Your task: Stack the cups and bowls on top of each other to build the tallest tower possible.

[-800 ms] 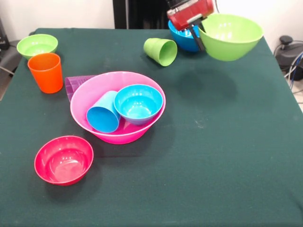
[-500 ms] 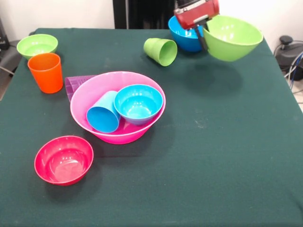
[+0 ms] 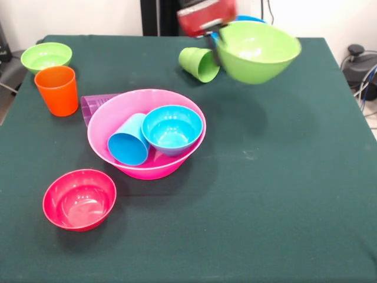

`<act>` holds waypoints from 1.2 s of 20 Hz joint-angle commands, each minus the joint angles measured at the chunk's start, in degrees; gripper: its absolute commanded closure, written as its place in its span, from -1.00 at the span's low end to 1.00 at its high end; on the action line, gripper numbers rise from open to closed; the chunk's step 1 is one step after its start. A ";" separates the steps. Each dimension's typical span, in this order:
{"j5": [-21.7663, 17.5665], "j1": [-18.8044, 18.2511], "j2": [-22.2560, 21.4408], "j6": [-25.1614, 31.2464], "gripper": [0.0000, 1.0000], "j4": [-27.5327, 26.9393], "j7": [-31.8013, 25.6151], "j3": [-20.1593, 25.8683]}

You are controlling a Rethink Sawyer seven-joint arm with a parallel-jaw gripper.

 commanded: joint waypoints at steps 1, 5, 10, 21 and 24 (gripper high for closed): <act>1.59 -10.55 13.54 17.87 1.00 -8.14 -22.90 11.63; 3.30 -15.94 21.53 25.19 1.00 -12.29 -34.39 14.80; 4.64 -19.25 24.63 29.12 1.00 -14.85 -40.61 15.40; 1.68 -20.26 20.67 19.12 1.00 -11.35 -30.00 10.29; 2.18 -19.71 18.78 18.98 1.00 -9.64 -28.05 9.58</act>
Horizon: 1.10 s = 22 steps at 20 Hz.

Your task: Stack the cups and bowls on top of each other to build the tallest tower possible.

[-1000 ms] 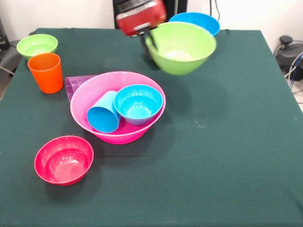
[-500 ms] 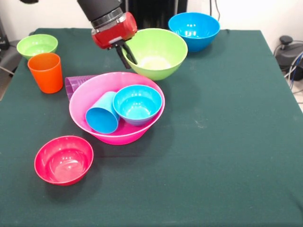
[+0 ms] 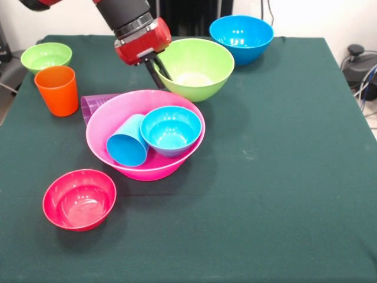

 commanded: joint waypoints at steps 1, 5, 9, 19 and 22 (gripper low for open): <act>-0.98 3.16 -3.89 -3.65 1.00 0.43 0.02 -1.39; 3.55 4.71 -13.40 -2.64 1.00 6.41 5.31 0.66; 6.96 5.35 -18.54 -3.12 1.00 9.62 7.06 0.98; 12.71 4.65 -17.74 -1.01 1.00 8.32 0.14 0.81; 11.47 2.88 -12.01 -0.52 1.00 5.29 -4.46 -0.40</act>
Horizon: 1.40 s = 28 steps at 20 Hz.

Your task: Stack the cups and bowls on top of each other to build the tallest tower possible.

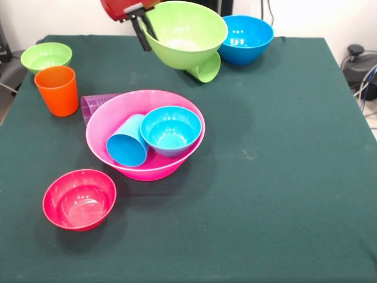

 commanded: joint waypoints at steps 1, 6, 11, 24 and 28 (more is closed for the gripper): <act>-0.10 0.46 7.60 1.99 1.00 -4.27 -5.86 -0.76; 0.03 -0.20 11.56 5.42 1.00 -9.33 -10.19 -0.40; -0.11 -0.08 12.76 5.93 1.00 -11.03 -9.72 -0.96; 2.72 4.25 16.00 18.16 1.00 -22.69 -18.29 1.45; 2.21 5.25 17.04 18.71 1.00 -25.08 -17.94 1.91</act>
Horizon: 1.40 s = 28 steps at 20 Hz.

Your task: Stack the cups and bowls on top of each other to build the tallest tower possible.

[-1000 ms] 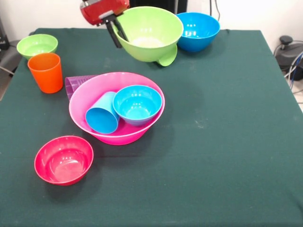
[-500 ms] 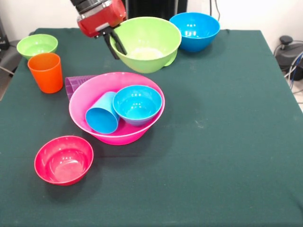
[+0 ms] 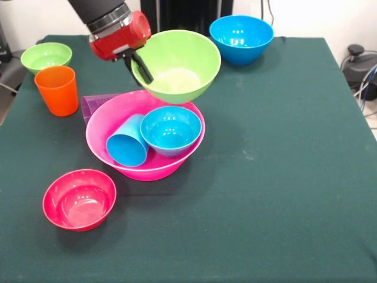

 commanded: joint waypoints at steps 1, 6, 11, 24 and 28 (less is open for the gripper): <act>0.39 4.74 3.51 7.48 1.00 -10.73 -17.60 1.71; -0.90 5.28 2.69 6.17 1.00 -10.97 -14.59 1.75; -1.16 5.24 1.93 4.50 1.00 -10.19 -11.65 1.20; -0.04 4.65 2.41 4.93 -1.00 -9.64 -10.80 1.55; -1.25 4.42 0.90 2.32 -1.00 -8.34 -9.48 2.03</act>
